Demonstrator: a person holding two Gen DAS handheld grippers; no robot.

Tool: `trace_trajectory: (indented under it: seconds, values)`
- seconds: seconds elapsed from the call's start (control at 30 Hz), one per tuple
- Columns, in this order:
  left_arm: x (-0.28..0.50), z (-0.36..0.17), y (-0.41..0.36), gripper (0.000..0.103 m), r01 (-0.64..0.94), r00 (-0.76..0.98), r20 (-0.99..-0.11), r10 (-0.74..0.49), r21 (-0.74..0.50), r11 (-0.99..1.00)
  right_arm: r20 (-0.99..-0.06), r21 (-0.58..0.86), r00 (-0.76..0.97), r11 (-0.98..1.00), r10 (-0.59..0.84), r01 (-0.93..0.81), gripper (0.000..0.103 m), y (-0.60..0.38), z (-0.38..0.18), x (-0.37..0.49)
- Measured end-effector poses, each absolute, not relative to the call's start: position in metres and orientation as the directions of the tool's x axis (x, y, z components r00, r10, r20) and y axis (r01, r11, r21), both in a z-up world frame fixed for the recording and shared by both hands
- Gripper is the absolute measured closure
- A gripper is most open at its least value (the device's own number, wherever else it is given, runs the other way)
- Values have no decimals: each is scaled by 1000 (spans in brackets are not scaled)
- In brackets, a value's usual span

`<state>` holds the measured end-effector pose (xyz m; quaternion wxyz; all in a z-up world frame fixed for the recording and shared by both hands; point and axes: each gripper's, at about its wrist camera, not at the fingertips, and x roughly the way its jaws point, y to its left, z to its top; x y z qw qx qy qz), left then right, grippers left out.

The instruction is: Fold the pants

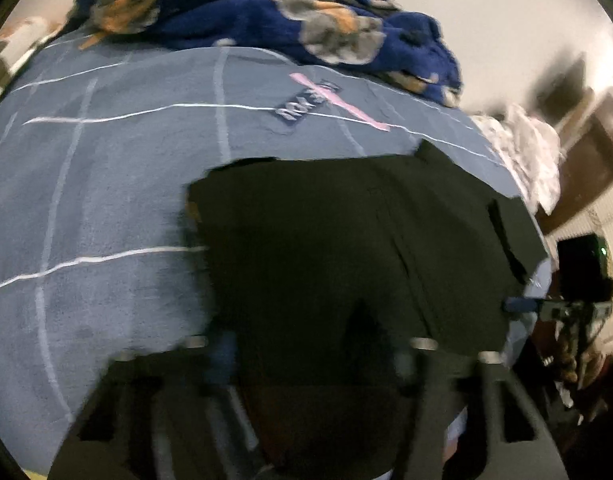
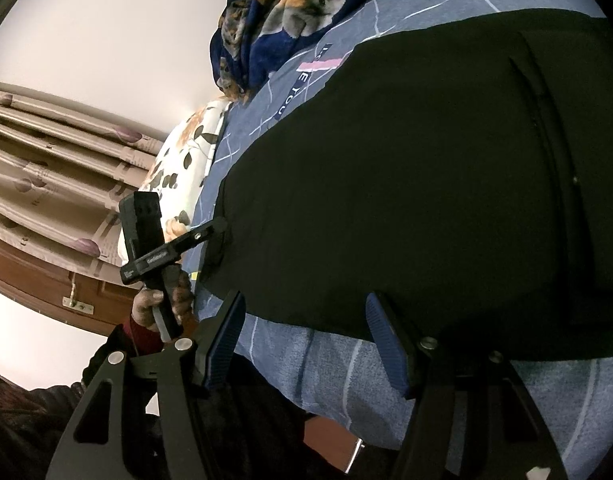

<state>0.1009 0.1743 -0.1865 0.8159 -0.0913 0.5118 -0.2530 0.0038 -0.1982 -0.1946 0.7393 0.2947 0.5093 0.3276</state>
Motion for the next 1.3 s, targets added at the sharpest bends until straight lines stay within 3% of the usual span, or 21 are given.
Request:
trace_trajectory:
  seconds: [0.1, 0.37, 0.5, 0.57, 0.63, 0.77, 1.1, 1.2, 1.3]
  values:
    - [101, -187, 186, 72, 272, 357, -768, -531, -458, 846, -556, 773, 269, 608, 786, -179, 43, -199, -195, 4]
    - [95, -173, 187, 75, 242, 393, -755, -525, -466, 851, -556, 773, 271, 609, 786, -179, 42, -199, -196, 3]
    - [96, -182, 181, 75, 245, 371, -792, -485, -420, 874, -556, 773, 271, 609, 786, -179, 42, -199, -196, 3]
    - [99, -185, 188, 73, 220, 348, -786, -511, -462, 859, -555, 773, 271, 608, 786, -180, 42, -200, -195, 3]
    - [100, -187, 191, 62, 200, 326, -796, -510, -469, 860, -555, 774, 271, 608, 786, -178, 42, -200, -195, 3]
    - [88, -185, 201, 56, 207, 312, -799, -515, -471, 857, -553, 775, 271, 606, 788, -180, 42, -200, -195, 4]
    - [90, -191, 189, 53, 274, 240, -752, -614, -554, 786, -544, 780, 275, 598, 793, -182, 37, -196, -195, 6]
    - [94, -192, 184, 72, 276, 294, -761, -578, -511, 814, -545, 780, 276, 600, 791, -180, 36, -195, -194, 6]
    - [91, -191, 185, 77, 254, 319, -750, -579, -521, 815, -545, 778, 280, 601, 790, -182, 36, -195, -193, 5]
